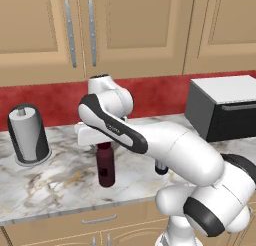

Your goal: There is a wine glass and glass cup on the dining counter. Place the wine bottle next to the wine glass and the juice bottle next to the glass cup.

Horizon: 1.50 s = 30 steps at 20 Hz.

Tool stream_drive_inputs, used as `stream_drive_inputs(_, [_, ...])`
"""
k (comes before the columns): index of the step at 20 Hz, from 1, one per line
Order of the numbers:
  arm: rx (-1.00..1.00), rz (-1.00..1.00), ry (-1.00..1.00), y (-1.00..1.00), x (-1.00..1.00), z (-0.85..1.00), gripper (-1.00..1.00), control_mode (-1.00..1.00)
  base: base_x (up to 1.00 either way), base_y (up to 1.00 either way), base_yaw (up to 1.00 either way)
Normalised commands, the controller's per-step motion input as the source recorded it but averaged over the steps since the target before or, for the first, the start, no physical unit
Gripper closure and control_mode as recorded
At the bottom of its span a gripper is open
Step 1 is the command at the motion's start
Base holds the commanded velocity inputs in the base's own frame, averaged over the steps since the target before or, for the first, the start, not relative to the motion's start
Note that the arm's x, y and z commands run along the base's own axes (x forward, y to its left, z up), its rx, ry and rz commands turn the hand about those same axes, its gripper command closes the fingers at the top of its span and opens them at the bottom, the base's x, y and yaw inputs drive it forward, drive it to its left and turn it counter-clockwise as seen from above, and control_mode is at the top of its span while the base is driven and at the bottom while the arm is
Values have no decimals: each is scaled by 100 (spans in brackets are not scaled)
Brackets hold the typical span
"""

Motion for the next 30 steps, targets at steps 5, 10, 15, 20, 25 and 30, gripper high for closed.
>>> stream_drive_inputs(5, [0, 2, 0, -12, -17, 29, 100, -100, 0, 0, 0])
stream_drive_inputs(10, [0, 2, 0, -12, -14, 21, 100, -100, 0, 0, 0])
stream_drive_inputs(15, [0, 3, 0, -6, -9, 21, 100, -100, 0, 0, 0])
stream_drive_inputs(20, [0, 0, 0, 0, 0, 3, 100, -100, 0, 0, 0])
stream_drive_inputs(25, [0, 0, 0, 0, 0, 0, 100, -100, 0, 0, 0])
stream_drive_inputs(30, [0, 0, 0, 0, 0, 0, 100, 100, -7, 0, 0])
